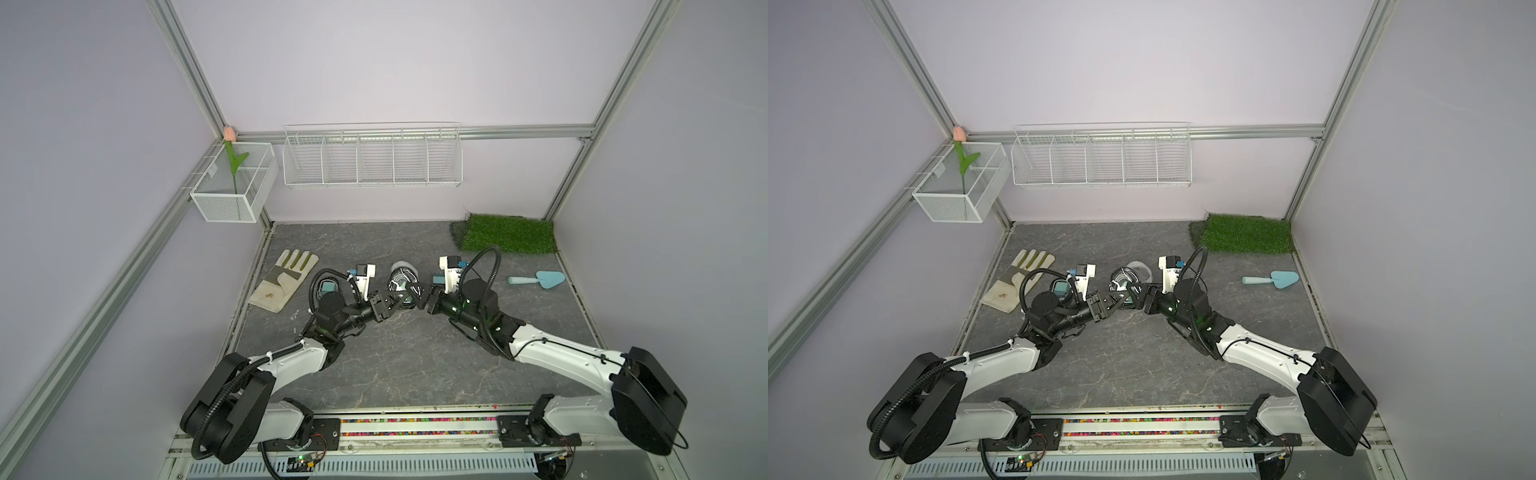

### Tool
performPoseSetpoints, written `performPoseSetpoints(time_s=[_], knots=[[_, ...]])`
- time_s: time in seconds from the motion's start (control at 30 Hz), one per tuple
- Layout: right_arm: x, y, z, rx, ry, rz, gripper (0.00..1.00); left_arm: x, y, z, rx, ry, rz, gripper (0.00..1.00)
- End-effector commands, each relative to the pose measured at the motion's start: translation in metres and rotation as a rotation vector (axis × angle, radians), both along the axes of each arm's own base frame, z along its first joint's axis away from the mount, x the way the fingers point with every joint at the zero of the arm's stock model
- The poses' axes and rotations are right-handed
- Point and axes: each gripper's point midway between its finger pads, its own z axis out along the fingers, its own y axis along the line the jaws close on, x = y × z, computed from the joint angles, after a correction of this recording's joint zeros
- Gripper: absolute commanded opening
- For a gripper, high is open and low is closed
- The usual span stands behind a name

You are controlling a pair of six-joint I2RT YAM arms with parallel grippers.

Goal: Pack away charging kits
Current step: Pick up the storage bag at the center of the board.

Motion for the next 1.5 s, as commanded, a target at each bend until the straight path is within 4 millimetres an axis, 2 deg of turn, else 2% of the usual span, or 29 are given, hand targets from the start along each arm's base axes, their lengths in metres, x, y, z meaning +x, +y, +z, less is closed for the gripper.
performPoseSetpoints(time_s=[0.0,0.33,0.5,0.67,0.73,0.8,0.9,0.93,1.03,1.17,1.23,1.4,1.47], knots=[[-0.005,-0.001,0.001,0.03,0.005,0.014,0.82,-0.002,-0.003,0.028,-0.072,-0.075,-0.034,0.28],[-0.015,0.025,0.036,0.245,-0.033,0.162,0.83,-0.006,-0.007,0.044,-0.132,-0.106,-0.082,0.3],[-0.019,0.026,0.045,0.296,-0.038,0.179,0.65,-0.003,-0.005,0.042,-0.102,-0.107,-0.055,0.29],[-0.023,0.012,0.046,0.265,-0.045,0.134,0.55,-0.002,-0.003,0.039,-0.084,-0.111,-0.035,0.29],[-0.023,0.008,0.046,0.246,-0.046,0.119,0.46,-0.002,-0.003,0.037,-0.079,-0.105,-0.032,0.29],[-0.025,0.006,0.046,0.231,-0.048,0.116,0.37,-0.003,-0.003,0.037,-0.083,-0.107,-0.033,0.35],[-0.024,0.005,0.045,0.205,-0.047,0.111,0.28,-0.003,-0.002,0.038,-0.089,-0.108,-0.029,0.56],[-0.023,0.005,0.045,0.197,-0.048,0.11,0.26,-0.003,-0.002,0.039,-0.092,-0.109,-0.03,0.6],[-0.023,0.007,0.044,0.174,-0.048,0.117,0.21,-0.005,-0.001,0.042,-0.101,-0.115,-0.032,0.67],[-0.024,0.014,0.049,0.132,-0.067,0.16,0.18,-0.007,-0.001,0.045,-0.104,-0.123,-0.039,0.67],[-0.026,0.019,0.052,0.102,-0.072,0.195,0.16,-0.008,-0.001,0.046,-0.1,-0.128,-0.041,0.64],[-0.017,0.011,0.059,0.082,-0.088,0.186,0.15,-0.009,-0.002,0.043,-0.082,-0.128,-0.049,0.57],[-0.016,0.014,0.064,0.057,-0.092,0.221,0.15,-0.01,-0.002,0.043,-0.08,-0.131,-0.052,0.57]])
